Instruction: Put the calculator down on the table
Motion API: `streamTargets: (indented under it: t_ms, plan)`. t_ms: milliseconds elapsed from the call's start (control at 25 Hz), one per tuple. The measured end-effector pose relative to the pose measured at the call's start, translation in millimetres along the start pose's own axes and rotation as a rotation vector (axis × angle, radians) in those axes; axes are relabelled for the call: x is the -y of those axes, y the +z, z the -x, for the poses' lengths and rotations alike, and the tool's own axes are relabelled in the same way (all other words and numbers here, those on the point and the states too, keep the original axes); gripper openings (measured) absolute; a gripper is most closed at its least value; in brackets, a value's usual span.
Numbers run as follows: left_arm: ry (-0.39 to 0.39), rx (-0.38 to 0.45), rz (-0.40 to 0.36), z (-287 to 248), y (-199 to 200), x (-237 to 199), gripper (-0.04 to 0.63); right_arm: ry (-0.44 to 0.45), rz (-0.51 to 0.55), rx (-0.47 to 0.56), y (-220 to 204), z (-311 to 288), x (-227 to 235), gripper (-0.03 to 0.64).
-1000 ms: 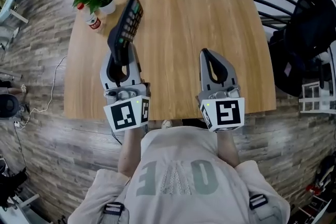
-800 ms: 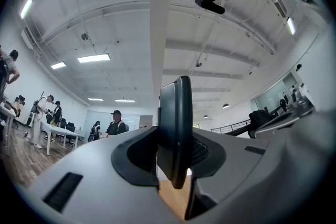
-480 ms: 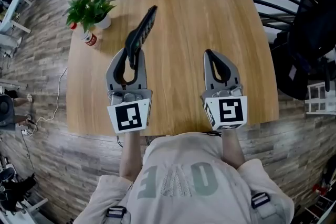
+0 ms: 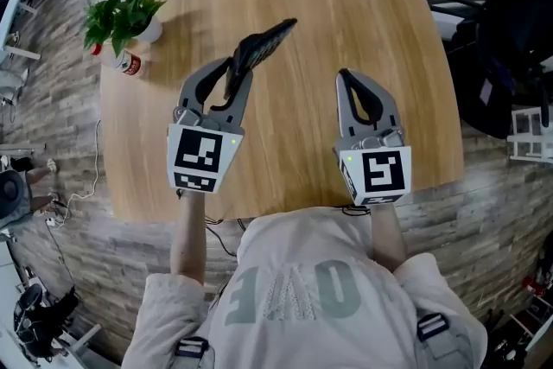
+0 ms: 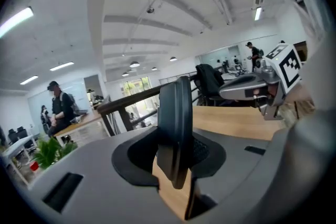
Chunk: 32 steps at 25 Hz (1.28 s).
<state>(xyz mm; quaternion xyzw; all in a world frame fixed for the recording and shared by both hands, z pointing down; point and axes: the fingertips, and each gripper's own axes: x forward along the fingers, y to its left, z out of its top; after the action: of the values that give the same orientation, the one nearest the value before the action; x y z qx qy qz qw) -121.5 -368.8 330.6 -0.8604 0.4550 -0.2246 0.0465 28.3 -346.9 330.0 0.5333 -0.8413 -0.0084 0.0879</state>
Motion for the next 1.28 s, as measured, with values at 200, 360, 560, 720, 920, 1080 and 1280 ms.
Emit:
streamTargets:
  t_ms: [200,360,560,720,920,1080,1280]
  plan:
    - [-0.3,-0.192,-0.089,-31,-26,31,0.112,-0.023,-0.013,-0.045,-15,4,17,0.018]
    - [-0.481,-0.336,-0.172,-47,-54,48,0.112,-0.028,-0.004,-0.101,-32,10,28,0.019]
    - [-0.782,-0.558,-0.272,-47,-98,80,0.112,-0.009,-0.039,-0.161,-54,15,37,0.018]
    - [-1.034,-0.737,-0.322,-36,-125,96,0.112,0.023,-0.071,-0.221,-73,18,34,0.019]
    - [-1.214,-0.871,-0.298,-40,-150,110,0.112,0.066,-0.06,-0.3,-101,16,21,0.018]
    - [-1.327,-0.96,-0.238,-47,-164,126,0.112,0.102,-0.14,-0.354,-122,18,9,0.019]
    - [-1.45,-1.05,-0.134,-54,-175,138,0.112,0.11,-0.186,-0.409,-143,19,3,0.02]
